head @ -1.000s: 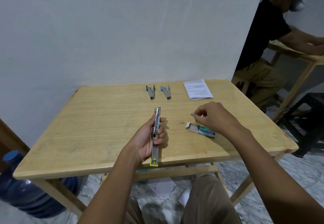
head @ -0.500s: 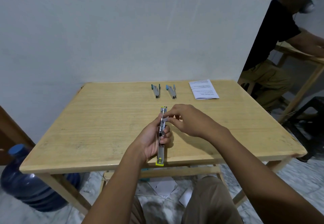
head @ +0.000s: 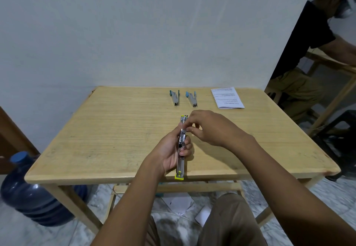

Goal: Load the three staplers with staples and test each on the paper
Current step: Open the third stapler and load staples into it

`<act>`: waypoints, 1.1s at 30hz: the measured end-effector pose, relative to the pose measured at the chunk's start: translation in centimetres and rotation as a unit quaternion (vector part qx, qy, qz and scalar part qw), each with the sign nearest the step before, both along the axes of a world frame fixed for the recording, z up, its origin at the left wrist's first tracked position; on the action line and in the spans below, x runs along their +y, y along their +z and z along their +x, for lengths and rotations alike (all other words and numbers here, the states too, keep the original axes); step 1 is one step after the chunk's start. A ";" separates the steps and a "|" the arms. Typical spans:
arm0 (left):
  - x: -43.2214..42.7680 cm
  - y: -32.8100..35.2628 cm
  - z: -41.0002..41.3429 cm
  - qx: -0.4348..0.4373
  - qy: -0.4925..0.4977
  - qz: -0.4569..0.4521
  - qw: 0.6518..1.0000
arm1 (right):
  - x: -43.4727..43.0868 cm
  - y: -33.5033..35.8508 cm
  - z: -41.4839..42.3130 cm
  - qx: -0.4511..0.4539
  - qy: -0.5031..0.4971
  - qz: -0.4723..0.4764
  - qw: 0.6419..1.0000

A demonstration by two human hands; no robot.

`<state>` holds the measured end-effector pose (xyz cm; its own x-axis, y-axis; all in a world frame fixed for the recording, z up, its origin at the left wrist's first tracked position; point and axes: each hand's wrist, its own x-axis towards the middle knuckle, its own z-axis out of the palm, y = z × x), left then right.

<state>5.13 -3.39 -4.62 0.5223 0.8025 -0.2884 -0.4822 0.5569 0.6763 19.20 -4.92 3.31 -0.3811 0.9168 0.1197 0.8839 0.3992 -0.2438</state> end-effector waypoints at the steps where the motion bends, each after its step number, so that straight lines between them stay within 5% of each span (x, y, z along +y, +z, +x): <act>1: 0.1 -0.1 0.0 0.001 0.000 0.000 1.000 | 0.0 0.1 0.0 -0.010 0.001 0.002 1.000; 15: 0.4 -0.5 -0.1 0.001 -0.031 0.003 1.000 | 0.4 0.9 -0.8 -0.124 0.033 0.001 0.992; 33: 0.6 -0.7 -0.2 -0.029 -0.015 -0.018 0.999 | 0.2 -1.6 -1.2 0.053 -0.105 0.037 0.992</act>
<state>4.96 -2.78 -5.34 0.5626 0.7758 -0.2856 -0.5020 0.5951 0.6276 18.01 -4.74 1.67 -0.1640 0.9618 0.2193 0.9208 0.2291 -0.3157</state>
